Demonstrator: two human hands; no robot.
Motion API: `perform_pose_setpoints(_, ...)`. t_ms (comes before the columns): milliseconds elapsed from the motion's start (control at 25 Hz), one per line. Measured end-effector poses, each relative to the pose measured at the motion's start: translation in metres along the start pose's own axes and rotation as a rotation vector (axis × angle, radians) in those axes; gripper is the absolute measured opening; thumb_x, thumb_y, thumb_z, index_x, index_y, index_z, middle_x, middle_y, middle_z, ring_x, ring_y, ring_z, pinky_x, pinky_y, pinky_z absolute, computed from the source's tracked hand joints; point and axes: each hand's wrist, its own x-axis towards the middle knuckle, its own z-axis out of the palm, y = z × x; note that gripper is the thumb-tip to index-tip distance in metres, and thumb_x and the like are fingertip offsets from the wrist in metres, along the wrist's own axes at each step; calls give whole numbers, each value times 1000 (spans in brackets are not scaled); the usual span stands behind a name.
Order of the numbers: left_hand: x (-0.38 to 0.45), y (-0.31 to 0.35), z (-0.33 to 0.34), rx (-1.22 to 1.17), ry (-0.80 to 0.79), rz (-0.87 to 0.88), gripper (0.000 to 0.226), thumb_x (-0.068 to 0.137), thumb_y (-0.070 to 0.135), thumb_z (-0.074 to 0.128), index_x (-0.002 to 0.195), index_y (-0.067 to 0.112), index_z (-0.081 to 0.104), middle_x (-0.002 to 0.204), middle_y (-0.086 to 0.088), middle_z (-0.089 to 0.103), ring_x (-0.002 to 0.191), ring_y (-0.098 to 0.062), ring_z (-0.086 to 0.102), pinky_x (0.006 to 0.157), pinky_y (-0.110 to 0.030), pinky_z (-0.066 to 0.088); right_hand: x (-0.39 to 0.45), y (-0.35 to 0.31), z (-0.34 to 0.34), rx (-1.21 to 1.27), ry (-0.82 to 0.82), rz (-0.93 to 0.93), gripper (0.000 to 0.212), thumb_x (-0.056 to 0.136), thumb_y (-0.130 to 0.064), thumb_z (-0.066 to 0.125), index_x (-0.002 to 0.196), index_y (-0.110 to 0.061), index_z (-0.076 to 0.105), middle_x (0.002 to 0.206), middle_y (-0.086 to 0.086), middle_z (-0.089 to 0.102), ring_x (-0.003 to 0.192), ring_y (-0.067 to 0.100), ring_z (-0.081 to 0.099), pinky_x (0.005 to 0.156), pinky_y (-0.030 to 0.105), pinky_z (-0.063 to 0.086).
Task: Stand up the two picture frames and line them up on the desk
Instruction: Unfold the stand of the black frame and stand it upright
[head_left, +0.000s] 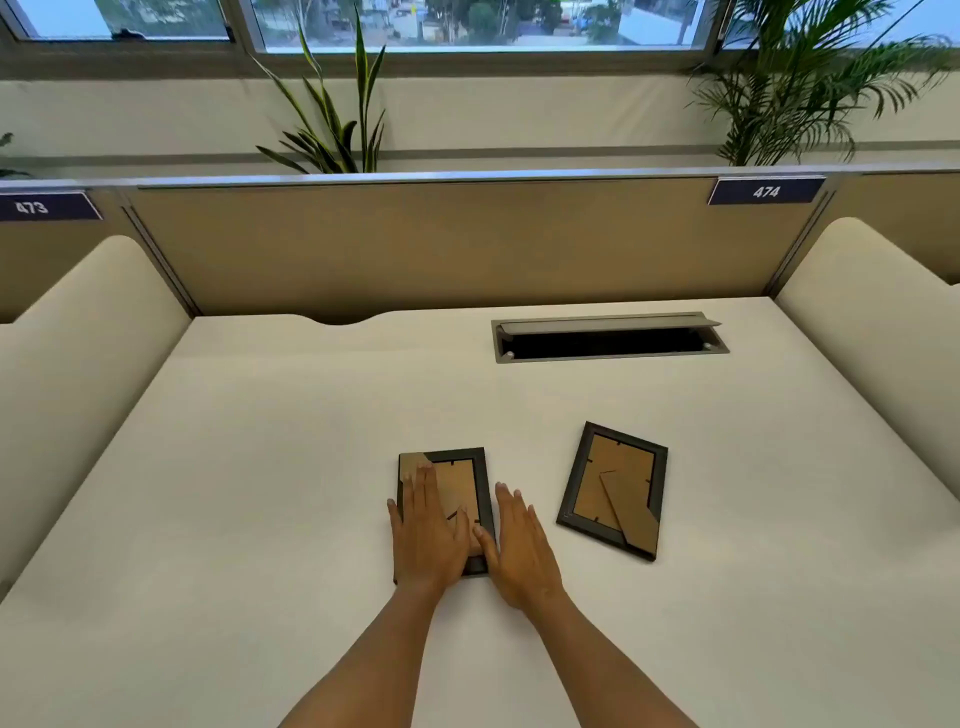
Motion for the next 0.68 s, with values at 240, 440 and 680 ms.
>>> perform_pose_setpoints(240, -4, 5, 1, -12, -108, -232, 73, 100, 45, 35, 156, 11, 3, 165, -9, 2, 152, -26, -6, 120, -54, 1, -14, -10, 13, 65, 26, 24, 58, 105, -23, 48, 154, -5, 24, 154, 9, 40, 142, 22, 38, 121, 34, 26)
perform_pose_setpoints(440, -11, 1, 3, -44, -134, -273, 72, 99, 39, 39, 155, 9, 6, 164, -15, 4, 151, -31, 3, 120, -54, 8, -24, -10, 21, 138, 69, 96, 57, 103, -25, 52, 153, -9, 28, 150, 10, 45, 139, 26, 42, 119, 31, 27)
perform_pose_setpoints(680, -17, 10, 9, -145, -39, -428, 70, 94, 32, 50, 151, 6, 20, 159, -19, 18, 146, -34, 19, 119, -46, 20, -23, -16, 25, 235, 63, 205, 62, 104, -27, 49, 157, -13, 21, 161, 4, 30, 150, 24, 24, 124, 38, 19)
